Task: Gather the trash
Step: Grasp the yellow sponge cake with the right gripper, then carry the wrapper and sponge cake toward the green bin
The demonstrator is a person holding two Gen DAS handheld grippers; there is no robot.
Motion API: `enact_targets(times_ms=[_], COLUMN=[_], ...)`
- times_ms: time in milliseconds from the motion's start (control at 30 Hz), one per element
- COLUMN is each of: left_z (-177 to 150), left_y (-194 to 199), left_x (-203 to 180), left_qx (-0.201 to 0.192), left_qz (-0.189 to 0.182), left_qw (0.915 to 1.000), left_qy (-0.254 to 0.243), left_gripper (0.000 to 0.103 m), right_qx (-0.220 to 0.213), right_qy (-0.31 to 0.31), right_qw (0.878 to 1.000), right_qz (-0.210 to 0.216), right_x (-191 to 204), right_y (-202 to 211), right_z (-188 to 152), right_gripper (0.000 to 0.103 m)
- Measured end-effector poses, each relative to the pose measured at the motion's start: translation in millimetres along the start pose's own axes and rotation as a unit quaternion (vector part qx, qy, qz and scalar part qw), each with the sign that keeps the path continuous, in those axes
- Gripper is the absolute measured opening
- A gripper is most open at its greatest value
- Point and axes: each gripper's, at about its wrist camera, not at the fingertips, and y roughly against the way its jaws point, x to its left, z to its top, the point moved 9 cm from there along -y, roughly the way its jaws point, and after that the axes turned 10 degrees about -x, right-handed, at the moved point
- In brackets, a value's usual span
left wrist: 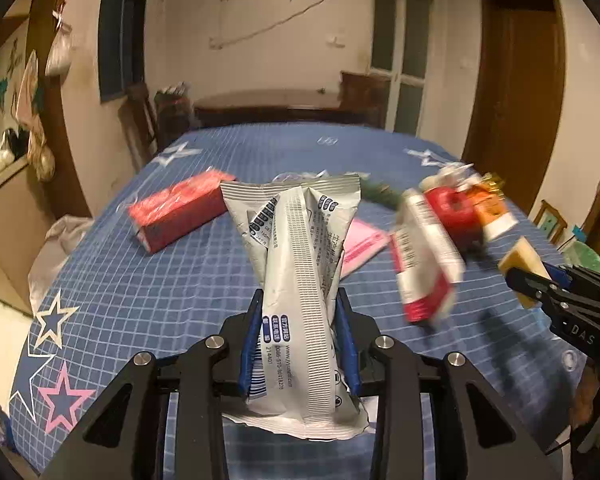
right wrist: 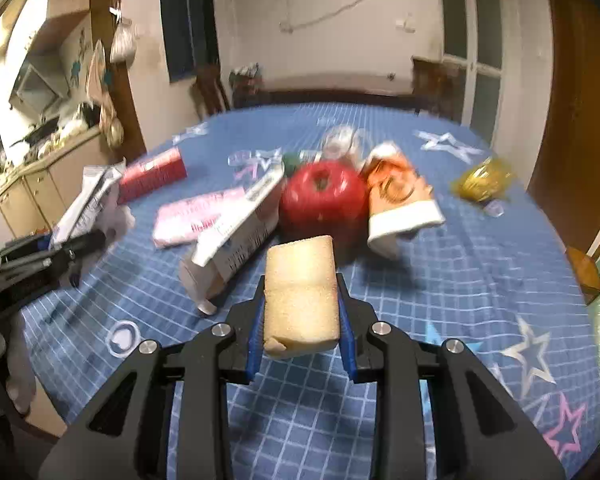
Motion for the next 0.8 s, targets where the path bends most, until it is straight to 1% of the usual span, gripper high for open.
enact_targets(times_ms=[200,367,633,800], left_z=[12,26,42,51], left_y=[32,49,61,66], left_x=[-46,-82,-129,-149], left_qx=[-0.037,-0.062,-0.080,-0.087], left_qz=[-0.033,-0.058,-0.086,-0.102], left_qw=[0.9987,0.9962,0.9926,0.9904], left_qy=[-0.010,-0.020,-0.030,-0.035], left_gripper=[0.035,0.035,0.035,0.035], right_qx=[-0.064,-0.093,-0.114,-0.122], right_qy=[0.005,0.003,-0.003,-0.005], right_qw=[0.998,0.995,0.992,0.990], right_qz=[-0.019,-0.026,-0.050,-0.065], right_x=[-5,-9,-33,-51], right_y=[44,65,89,103], right_z=[30,47,54,56], right_gripper=[0.029,0.029,0.029,0.029])
